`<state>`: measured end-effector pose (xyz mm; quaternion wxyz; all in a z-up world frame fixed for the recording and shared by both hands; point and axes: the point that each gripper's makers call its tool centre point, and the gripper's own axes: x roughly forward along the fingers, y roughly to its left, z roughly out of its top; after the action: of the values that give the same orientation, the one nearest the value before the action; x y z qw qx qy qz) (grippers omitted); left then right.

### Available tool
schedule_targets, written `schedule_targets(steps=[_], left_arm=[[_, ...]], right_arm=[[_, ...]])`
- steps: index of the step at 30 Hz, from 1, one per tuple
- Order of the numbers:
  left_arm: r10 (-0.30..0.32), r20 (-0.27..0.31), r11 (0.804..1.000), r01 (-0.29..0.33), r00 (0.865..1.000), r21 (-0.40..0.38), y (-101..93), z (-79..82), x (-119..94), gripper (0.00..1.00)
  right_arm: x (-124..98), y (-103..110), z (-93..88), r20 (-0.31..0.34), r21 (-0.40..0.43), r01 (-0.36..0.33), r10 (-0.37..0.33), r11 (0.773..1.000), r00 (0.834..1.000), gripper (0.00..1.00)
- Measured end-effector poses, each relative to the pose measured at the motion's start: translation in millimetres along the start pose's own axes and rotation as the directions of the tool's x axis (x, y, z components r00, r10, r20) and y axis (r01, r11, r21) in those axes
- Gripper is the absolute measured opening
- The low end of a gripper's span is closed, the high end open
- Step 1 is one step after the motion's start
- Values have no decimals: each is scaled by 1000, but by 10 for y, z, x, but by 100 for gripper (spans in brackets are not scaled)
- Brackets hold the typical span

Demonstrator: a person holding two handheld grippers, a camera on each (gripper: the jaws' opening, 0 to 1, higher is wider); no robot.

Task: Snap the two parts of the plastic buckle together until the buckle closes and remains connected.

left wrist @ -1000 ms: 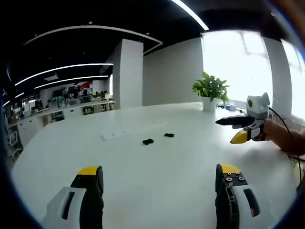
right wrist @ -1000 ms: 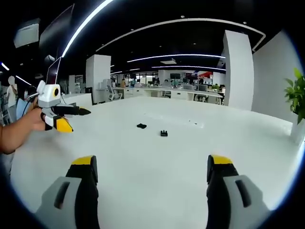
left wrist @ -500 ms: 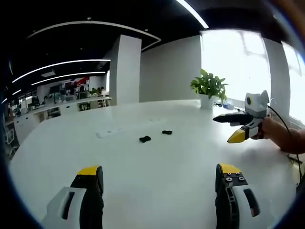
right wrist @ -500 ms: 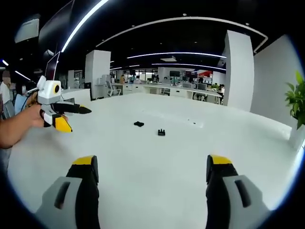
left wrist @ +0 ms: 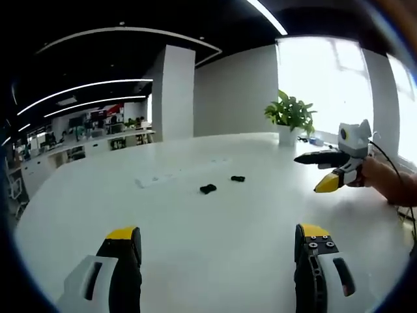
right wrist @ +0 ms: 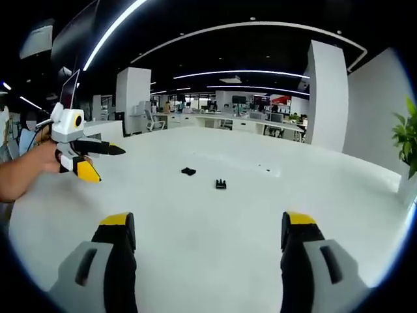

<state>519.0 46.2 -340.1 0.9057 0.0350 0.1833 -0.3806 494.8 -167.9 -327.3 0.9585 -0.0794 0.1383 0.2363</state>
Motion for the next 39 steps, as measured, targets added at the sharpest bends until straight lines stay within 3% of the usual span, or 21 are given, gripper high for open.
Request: schedule_targets(steps=[8,11,18,39], left_arm=[[-18,5,1000,18,1000,14,23,-17,54,99],[-31,6,999,31,1000,7,28,-13,85,93],[-29,6,999,29,1000,36,-18,74,149,99],[-35,8,996,35,999,85,-100,114,274,99]], right_arm=[[39,23,-27,-8,-6,-5,5,1000,1000,93],[62,28,-44,-16,-8,-9,9,1000,1000,93],[111,32,8,-9,-6,-12,12,1000,1000,93],[235,-91,19,-12,8,-10,10,1000,1000,90]])
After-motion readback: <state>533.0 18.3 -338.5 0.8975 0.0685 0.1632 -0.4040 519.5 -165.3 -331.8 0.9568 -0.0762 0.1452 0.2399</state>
